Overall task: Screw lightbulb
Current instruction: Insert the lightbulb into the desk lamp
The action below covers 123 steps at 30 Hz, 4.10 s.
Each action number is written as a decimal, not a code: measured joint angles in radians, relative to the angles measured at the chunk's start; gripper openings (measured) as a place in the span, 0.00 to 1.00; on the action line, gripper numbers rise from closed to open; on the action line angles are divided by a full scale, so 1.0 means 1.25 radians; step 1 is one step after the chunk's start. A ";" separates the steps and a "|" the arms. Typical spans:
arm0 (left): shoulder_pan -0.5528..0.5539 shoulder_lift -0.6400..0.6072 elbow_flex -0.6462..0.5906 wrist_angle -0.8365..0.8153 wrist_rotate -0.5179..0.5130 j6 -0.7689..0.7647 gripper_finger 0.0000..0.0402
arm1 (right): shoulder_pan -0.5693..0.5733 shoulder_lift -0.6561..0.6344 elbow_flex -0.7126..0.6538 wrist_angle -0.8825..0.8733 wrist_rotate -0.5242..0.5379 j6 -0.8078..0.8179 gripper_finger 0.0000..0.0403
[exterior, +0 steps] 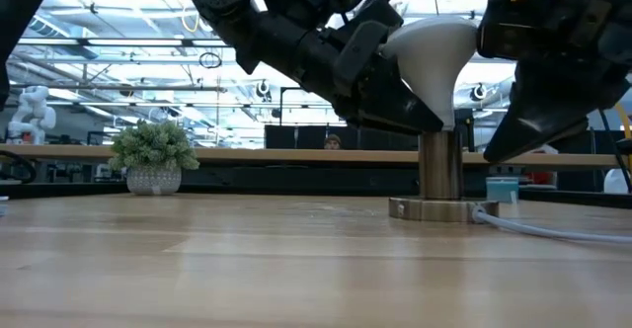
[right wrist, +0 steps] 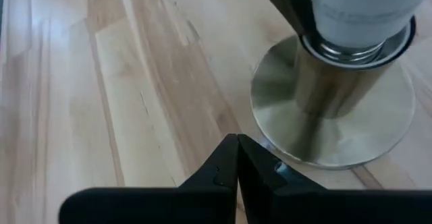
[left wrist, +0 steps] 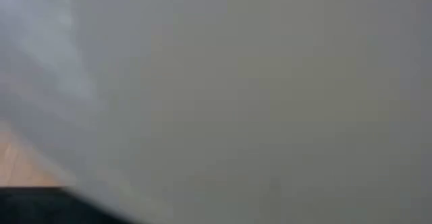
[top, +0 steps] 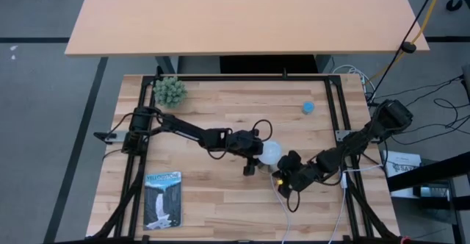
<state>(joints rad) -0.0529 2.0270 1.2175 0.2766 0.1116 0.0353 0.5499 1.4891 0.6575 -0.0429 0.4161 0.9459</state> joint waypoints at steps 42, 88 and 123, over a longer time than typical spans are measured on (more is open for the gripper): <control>0.031 -0.001 0.001 -0.015 0.112 0.003 0.42 | 0.080 0.220 0.148 -0.365 0.162 0.503 0.00; 0.005 -0.353 -0.001 -0.470 -0.028 -0.021 0.42 | 0.111 0.026 0.143 -0.469 0.316 0.404 0.00; -0.405 -0.244 -0.037 -0.693 -0.177 -0.353 0.42 | 0.129 0.027 0.129 -0.431 0.324 0.370 0.00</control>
<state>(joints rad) -0.5587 1.7226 1.1717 -0.5896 -0.1101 -0.4065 0.7116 1.5223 0.8192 -0.5819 0.8206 1.4082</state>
